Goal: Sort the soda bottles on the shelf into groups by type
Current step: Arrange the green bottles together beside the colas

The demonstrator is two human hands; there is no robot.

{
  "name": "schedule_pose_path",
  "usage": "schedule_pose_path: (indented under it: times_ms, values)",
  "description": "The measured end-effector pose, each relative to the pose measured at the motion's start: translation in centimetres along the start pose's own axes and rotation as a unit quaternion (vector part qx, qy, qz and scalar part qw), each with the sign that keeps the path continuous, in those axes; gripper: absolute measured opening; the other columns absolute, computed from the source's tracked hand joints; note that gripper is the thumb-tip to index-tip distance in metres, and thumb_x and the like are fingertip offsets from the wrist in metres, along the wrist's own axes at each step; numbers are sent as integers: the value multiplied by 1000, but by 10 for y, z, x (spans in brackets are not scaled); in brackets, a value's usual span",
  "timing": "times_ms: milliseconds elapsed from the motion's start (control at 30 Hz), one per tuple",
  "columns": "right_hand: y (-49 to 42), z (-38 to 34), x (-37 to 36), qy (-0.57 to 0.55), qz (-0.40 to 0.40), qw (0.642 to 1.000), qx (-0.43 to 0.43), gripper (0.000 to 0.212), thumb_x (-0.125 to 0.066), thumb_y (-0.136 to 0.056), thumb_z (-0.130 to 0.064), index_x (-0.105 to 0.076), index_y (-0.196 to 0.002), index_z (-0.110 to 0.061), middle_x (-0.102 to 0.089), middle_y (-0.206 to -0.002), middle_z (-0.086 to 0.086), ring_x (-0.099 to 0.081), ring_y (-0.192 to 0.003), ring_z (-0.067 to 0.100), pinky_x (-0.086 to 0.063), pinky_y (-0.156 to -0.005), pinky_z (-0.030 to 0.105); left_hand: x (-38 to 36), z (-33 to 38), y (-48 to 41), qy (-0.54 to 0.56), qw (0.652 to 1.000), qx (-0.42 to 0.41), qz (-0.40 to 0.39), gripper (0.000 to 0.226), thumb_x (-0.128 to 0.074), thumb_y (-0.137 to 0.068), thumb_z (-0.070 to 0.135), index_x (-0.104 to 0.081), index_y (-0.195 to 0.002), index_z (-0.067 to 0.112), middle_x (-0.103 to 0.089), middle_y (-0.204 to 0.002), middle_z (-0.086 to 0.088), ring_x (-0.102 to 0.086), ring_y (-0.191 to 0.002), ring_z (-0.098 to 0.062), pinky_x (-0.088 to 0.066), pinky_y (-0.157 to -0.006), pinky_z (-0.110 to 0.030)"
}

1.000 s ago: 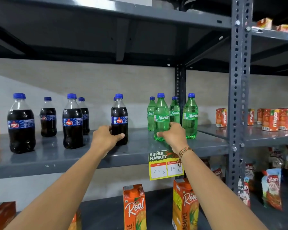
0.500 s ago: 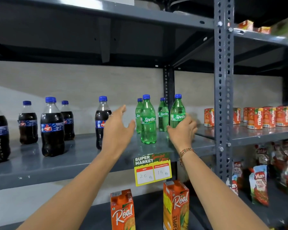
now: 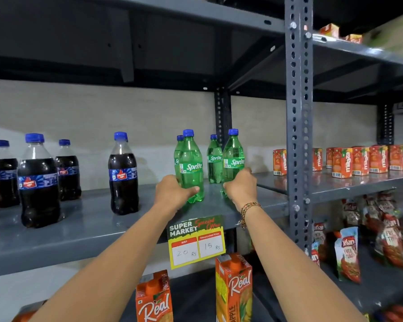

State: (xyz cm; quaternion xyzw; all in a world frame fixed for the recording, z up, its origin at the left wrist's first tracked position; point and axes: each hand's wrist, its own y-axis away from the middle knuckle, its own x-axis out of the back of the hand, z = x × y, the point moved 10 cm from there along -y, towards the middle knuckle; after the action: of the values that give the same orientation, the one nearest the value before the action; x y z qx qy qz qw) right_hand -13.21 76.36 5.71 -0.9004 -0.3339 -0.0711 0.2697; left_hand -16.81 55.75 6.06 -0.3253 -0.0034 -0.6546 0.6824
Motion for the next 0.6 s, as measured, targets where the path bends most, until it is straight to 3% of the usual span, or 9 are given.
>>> schedule_pose_path:
  times_ms: [200, 500, 600]
  values:
    - [1, 1, 2, -6, 9, 1000, -5, 43, -63, -82, 2, -41, -119, 5, -56, -120, 25, -60, -105, 42, -55, -85, 46, -2, -3, -1, 14, 1000, -4, -12, 29, -76, -74, 23, -66, -98, 10, -70, -101, -8, -64, -93, -23, -51, -86, -35]
    - [0, 3, 2, -7, 20, 1000, -15, 44, -68, -81, -3, -44, -117, 3, -59, -117, 24, -62, -102, 41, -55, -86, 49, -2, 0, 2, 7, 999, -14, -28, 31, -73, -77, 23, -65, -103, 9, -70, -107, -9, -64, -95, -22, -51, -88, -37]
    - [1, 7, 5, -28, 35, 999, -16, 42, -70, -78, -3, -47, -113, 1, -60, -113, 22, -61, -101, 40, -55, -85, 48, -3, 5, 6, -6, 999, -25, -45, 37, -71, -80, 23, -61, -111, 7, -66, -115, -9, -57, -89, -18, -46, -81, -28]
